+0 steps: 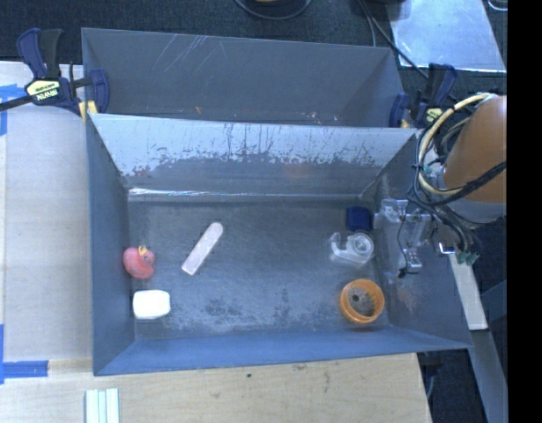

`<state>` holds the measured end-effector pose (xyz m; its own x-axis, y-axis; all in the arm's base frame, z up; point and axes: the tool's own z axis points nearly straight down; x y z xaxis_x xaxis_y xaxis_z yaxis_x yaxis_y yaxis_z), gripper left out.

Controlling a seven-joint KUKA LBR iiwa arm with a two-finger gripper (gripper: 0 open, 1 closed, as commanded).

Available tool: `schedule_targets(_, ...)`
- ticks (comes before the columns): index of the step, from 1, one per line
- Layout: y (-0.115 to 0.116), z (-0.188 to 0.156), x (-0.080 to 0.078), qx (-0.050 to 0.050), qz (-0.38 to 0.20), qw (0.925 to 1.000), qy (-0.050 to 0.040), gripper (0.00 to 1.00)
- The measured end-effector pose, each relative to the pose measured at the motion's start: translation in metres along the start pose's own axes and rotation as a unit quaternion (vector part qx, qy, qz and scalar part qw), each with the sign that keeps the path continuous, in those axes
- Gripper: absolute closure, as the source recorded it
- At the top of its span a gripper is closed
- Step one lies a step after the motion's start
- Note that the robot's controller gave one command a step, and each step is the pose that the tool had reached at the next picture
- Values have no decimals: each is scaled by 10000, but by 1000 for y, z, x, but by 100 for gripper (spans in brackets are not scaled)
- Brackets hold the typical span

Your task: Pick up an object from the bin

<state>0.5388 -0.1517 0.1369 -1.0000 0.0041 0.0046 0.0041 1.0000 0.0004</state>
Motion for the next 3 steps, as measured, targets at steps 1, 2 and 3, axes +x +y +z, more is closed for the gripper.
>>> schedule_targets(1, 1, -5, -2, 8, -22, 10000, -41, 0)
schedule_targets(2, 60, 67, -62, -12, -142, 9999, -17, 0)
schedule_targets(3, 40, 65, -43, 15, -309, 9995, -62, 100)
